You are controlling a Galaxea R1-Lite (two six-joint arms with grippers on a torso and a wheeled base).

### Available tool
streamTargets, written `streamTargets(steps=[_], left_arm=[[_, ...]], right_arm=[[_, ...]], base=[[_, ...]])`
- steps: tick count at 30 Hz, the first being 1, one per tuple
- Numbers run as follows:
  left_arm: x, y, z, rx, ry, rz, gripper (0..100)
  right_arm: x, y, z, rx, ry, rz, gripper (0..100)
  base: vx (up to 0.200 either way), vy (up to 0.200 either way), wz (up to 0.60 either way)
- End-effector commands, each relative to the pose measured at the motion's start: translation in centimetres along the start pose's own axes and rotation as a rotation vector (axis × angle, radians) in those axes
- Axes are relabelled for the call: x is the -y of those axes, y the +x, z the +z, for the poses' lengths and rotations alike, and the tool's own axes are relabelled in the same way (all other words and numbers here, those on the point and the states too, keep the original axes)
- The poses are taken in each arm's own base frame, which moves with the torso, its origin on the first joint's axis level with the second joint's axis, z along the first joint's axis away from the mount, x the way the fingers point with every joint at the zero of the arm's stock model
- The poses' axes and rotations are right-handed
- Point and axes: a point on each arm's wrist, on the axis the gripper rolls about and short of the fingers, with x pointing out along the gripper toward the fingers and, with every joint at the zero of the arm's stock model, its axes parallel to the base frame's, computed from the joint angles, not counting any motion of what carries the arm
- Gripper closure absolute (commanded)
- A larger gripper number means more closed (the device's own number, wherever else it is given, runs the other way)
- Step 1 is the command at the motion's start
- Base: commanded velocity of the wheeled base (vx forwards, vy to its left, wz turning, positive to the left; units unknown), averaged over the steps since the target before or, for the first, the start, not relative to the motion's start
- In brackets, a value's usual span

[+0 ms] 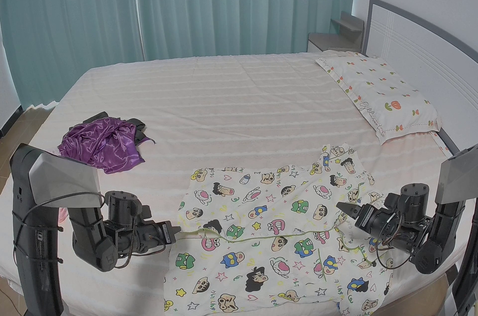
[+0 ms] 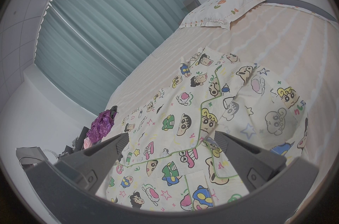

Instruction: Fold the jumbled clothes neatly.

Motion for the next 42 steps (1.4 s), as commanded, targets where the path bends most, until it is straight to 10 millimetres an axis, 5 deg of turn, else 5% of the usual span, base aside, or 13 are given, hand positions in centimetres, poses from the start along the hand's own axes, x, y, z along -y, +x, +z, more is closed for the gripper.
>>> streamTargets(steps=[1,11,22,23,30,37,38,42], left_arm=[[-0.5,-1.6,-0.2,-0.006,0.020,0.031,100],[-2.2,-1.2,-0.4,-0.008,0.000,0.085,100],[-1.7,-1.0,-0.7,-0.017,0.003,0.081,100],[-1.7,-1.0,-0.7,-0.013,0.002,0.088,0],[-2.5,-1.6,-0.3,0.006,-0.063,0.113,0],[-1.0,-4.8,-0.1,0.028,-0.184,0.076,0],[0.1,-6.8,-0.8,0.012,-0.220,0.060,0],[1.4,-9.0,-1.5,0.007,-0.315,0.035,0]], right_arm=[[0.0,0.0,0.0,-0.001,0.000,0.000,0],[0.0,0.0,0.0,-0.002,0.000,-0.001,0],[0.0,0.0,0.0,-0.002,-0.001,-0.001,0],[0.0,-0.1,-0.1,-0.003,-0.001,-0.002,0],[-0.1,-0.7,0.0,0.002,-0.014,-0.002,0],[-1.0,-1.6,0.6,0.029,-0.036,0.026,0],[-0.6,-3.1,0.2,0.008,-0.046,0.006,0],[-0.2,-4.9,-0.3,-0.009,-0.086,-0.012,0]], base=[[0.000,0.000,0.00],[0.000,0.000,0.00],[0.000,0.000,0.00],[0.000,0.000,0.00],[0.000,0.000,0.00],[0.000,0.000,0.00],[0.000,0.000,0.00],[0.000,0.000,0.00]])
